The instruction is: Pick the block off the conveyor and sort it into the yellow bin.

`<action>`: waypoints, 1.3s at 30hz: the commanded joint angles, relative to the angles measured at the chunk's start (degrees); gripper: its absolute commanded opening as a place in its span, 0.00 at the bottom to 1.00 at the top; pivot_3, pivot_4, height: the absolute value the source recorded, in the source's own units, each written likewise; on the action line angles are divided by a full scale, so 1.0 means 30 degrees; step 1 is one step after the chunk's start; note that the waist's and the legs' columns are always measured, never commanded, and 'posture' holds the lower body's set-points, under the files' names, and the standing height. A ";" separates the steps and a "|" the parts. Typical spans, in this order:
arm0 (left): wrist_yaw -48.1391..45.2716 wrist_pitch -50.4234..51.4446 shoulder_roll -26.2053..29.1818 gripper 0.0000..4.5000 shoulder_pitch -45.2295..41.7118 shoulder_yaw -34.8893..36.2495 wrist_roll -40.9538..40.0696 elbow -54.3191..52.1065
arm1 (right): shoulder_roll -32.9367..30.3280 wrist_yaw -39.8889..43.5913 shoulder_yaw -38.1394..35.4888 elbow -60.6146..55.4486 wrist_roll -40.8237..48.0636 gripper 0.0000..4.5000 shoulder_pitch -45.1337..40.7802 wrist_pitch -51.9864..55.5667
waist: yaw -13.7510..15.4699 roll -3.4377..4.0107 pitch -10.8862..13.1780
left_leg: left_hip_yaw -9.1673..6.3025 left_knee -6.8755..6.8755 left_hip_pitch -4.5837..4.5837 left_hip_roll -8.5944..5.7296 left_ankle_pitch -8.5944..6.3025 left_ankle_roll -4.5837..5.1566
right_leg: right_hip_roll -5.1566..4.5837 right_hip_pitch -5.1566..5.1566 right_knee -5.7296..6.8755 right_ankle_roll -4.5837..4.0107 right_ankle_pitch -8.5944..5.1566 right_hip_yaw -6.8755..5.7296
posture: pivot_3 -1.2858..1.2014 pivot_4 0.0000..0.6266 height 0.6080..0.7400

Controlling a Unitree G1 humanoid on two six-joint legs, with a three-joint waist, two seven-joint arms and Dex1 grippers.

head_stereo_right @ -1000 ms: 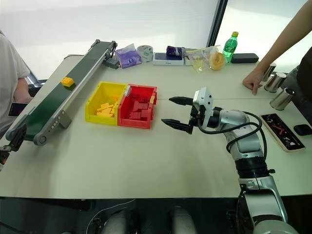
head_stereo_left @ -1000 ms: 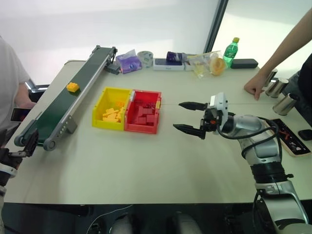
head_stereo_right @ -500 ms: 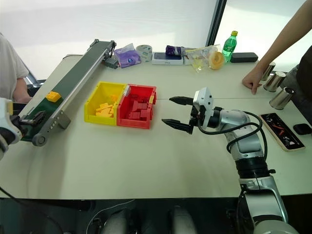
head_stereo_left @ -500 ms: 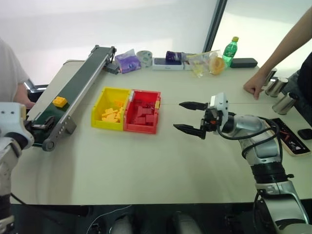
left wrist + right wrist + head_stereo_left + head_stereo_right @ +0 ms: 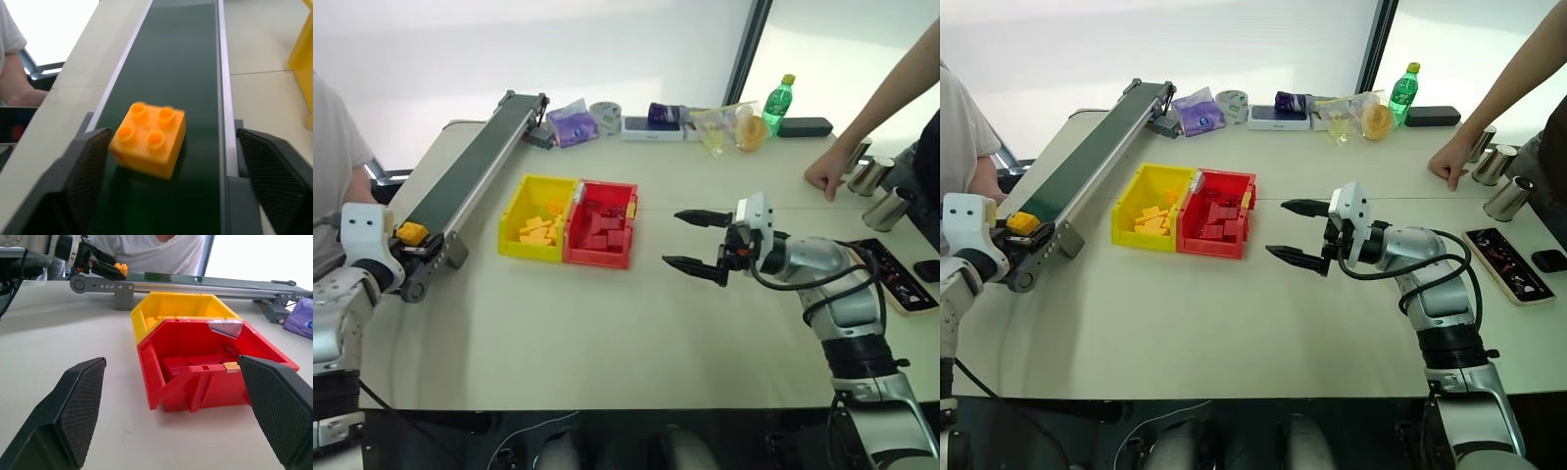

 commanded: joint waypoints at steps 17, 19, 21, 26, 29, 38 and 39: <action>0.0675 0.1437 -0.1191 0.13 0.1416 0.3121 -0.2033 -0.3632 | 0.0083 -0.0002 -0.0353 -0.0013 0.0188 1.00 -0.0725 -0.0170 | 0.0013 -0.0002 -0.0001 | -0.0011 0.0007 0.0001 -0.0001 0.0000 0.0000 | 0.0000 0.0010 0.0001 0.0001 0.0001 0.0003 | 0.52 0.24 1.00; 0.0698 0.1401 -0.1241 0.29 0.2077 0.3081 -0.1762 -0.3756 | -0.0023 0.0060 -0.0436 0.0058 0.0189 1.00 -0.0788 -0.0187 | -0.0012 -0.0003 -0.0002 | -0.0010 0.0004 0.0001 0.0000 0.0000 0.0000 | 0.0001 0.0008 0.0001 0.0001 0.0000 0.0003 | 0.52 0.24 1.00; 0.0730 0.1377 -0.1427 0.52 0.2713 0.3573 -0.1878 -0.3779 | -0.0192 0.0043 -0.0608 0.0081 0.0197 1.00 -0.0772 -0.0179 | -0.0051 -0.0002 -0.0002 | -0.0009 -0.0001 0.0004 0.0001 -0.0001 0.0000 | 0.0000 0.0007 0.0000 0.0000 0.0000 0.0005 | 0.52 0.24 1.00; 0.0563 0.0593 -0.2093 0.99 0.3500 0.4365 -0.2326 -0.4090 | -0.0398 0.0023 -0.0766 -0.0140 0.0219 1.00 -0.0419 -0.0228 | -0.0063 0.0011 -0.0007 | -0.0006 -0.0011 0.0013 0.0005 0.0000 -0.0001 | 0.0002 0.0004 0.0001 -0.0001 -0.0001 0.0009 | 0.52 0.24 1.00; 0.0602 0.0174 -0.2506 0.99 0.3576 0.4713 -0.2655 -0.4873 | -0.0452 0.0000 -0.0835 -0.0227 0.0268 1.00 -0.0419 -0.0163 | 0.0069 -0.0003 -0.0010 | -0.0017 0.0012 0.0006 0.0003 -0.0001 0.0001 | -0.0003 0.0018 0.0000 0.0000 0.0000 0.0000 | 0.52 0.24 1.00; 0.0916 0.0816 -0.2962 0.68 0.5119 0.5430 -0.3290 -0.5789 | -0.0541 -0.0089 -0.0813 -0.0496 0.0301 1.00 -0.0528 0.0071 | -0.0045 -0.0004 -0.0010 | -0.0021 0.0000 0.0009 0.0005 -0.0001 0.0002 | -0.0005 0.0016 -0.0002 -0.0002 -0.0001 0.0002 | 0.52 0.24 1.00; 0.0856 0.0651 -0.3006 0.57 0.5293 0.5457 -0.3255 -0.5828 | -0.0548 -0.0132 -0.0821 -0.0471 0.0309 1.00 -0.0670 0.0146 | -0.0044 -0.0004 -0.0010 | -0.0021 0.0002 0.0009 0.0004 -0.0002 0.0003 | -0.0005 0.0018 -0.0001 -0.0002 -0.0001 0.0003 | 0.52 0.24 1.00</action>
